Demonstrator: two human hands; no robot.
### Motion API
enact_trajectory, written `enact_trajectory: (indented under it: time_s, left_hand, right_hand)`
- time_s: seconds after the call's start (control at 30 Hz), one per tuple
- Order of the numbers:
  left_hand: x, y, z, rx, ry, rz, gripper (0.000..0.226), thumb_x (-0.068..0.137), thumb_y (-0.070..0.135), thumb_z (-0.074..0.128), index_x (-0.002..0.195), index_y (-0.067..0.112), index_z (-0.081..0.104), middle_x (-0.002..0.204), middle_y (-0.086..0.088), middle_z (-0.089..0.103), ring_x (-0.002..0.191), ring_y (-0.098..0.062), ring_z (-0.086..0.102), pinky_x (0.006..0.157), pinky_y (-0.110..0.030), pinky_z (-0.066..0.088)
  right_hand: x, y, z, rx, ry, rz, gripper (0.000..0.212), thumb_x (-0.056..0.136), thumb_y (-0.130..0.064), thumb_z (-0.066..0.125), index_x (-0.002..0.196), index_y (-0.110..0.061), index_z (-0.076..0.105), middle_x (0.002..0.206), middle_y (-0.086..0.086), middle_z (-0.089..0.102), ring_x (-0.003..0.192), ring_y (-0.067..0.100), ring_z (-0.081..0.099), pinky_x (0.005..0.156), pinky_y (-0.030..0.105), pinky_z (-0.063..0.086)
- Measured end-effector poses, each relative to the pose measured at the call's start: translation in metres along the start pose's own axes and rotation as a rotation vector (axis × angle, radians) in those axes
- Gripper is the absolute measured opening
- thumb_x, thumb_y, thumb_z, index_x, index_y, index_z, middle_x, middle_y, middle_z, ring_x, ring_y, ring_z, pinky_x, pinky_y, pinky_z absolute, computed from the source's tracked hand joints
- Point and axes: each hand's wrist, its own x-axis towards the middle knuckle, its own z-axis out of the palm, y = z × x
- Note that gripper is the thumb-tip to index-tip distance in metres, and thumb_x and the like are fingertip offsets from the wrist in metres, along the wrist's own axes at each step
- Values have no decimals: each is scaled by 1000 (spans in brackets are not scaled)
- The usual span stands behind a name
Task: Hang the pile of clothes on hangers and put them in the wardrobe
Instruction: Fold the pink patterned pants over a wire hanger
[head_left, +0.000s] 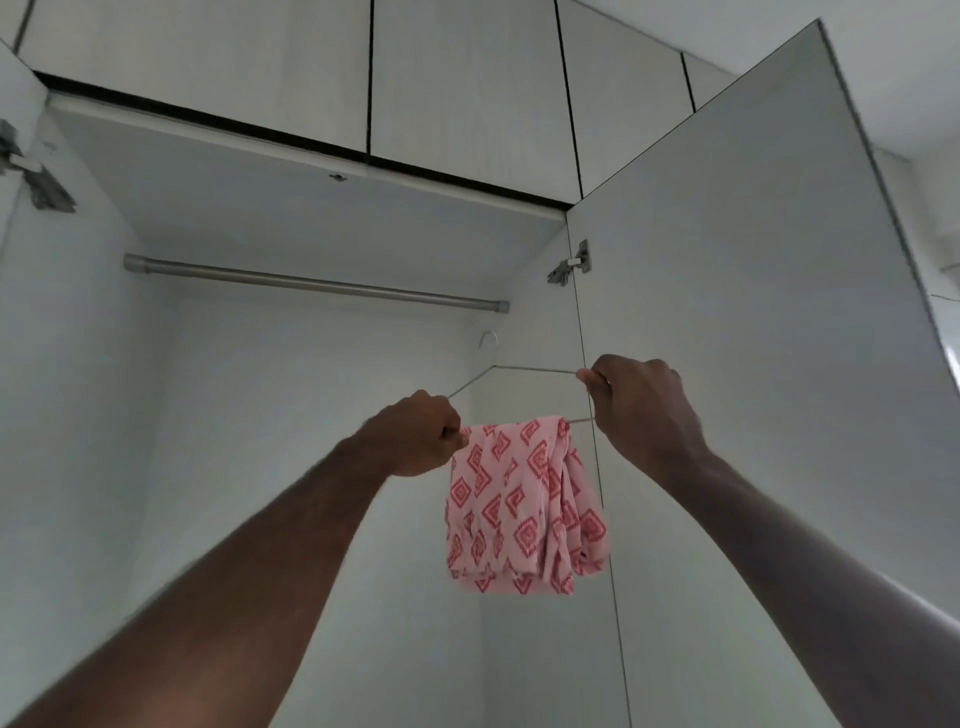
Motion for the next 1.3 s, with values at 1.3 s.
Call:
enact_trajectory:
  time_s: [1.3]
  left_hand:
    - [341,-179,130,38,195,32,33,98,30,61,82,3,69,72,-4,71,69,-26,72,62,-32,55]
  right_hand:
    - [267,87,330,-190,204,196,17,104,-15,50,116,-8,61,119,16,61,111,36,58,76,38,43]
